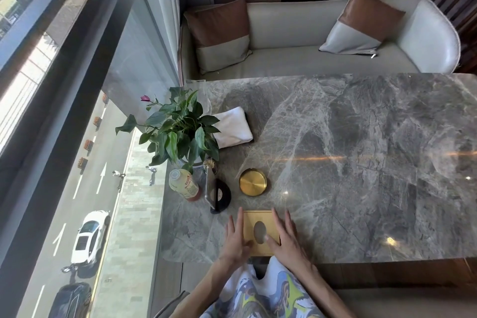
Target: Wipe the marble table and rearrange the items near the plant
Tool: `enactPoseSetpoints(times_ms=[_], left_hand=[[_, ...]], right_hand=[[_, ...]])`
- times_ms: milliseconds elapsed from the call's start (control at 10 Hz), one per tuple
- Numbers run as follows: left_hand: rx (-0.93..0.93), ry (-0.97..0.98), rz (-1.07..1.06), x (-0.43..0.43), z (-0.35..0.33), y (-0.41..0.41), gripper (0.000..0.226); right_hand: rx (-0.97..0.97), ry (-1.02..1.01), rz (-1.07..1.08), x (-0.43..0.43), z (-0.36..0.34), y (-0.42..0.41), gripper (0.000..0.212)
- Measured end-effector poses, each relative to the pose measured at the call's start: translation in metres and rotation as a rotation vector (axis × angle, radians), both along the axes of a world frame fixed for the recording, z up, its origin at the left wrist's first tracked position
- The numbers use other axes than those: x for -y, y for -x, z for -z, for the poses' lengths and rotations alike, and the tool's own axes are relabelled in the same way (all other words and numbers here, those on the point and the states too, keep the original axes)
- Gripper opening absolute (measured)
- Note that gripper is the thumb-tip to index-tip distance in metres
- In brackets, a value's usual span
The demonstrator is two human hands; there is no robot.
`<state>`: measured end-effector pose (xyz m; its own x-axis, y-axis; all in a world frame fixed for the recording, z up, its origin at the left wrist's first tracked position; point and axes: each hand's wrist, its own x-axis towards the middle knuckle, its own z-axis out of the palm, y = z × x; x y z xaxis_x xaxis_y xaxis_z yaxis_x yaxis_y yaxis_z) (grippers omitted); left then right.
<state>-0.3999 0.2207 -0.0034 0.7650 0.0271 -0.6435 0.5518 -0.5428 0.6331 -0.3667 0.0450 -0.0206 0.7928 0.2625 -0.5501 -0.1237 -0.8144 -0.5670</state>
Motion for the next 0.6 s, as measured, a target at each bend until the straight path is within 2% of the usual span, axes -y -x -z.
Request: enactPoseSetpoints(times_ms=[100, 200, 400, 500, 600], left_hand=[[0.046, -0.273, 0.274, 0.003, 0.001, -0.001, 0.102], [0.021, -0.394, 0.320, 0.004, 0.002, -0.001, 0.100], [0.017, -0.510, 0.366, 0.002, 0.003, -0.003, 0.101], [0.014, -0.545, 0.384, 0.011, -0.010, -0.013, 0.095], [0.049, -0.527, 0.385, 0.027, -0.026, -0.039, 0.076]], right_hand=[[0.092, 0.165, -0.178, 0.005, -0.001, -0.001, 0.085], [0.068, 0.195, -0.198, 0.008, 0.005, -0.003, 0.085], [0.041, 0.193, -0.205, 0.009, 0.004, -0.008, 0.087], [0.018, 0.048, -0.125, 0.010, 0.002, -0.013, 0.075], [0.118, -0.140, 0.070, 0.023, 0.006, -0.033, 0.044]])
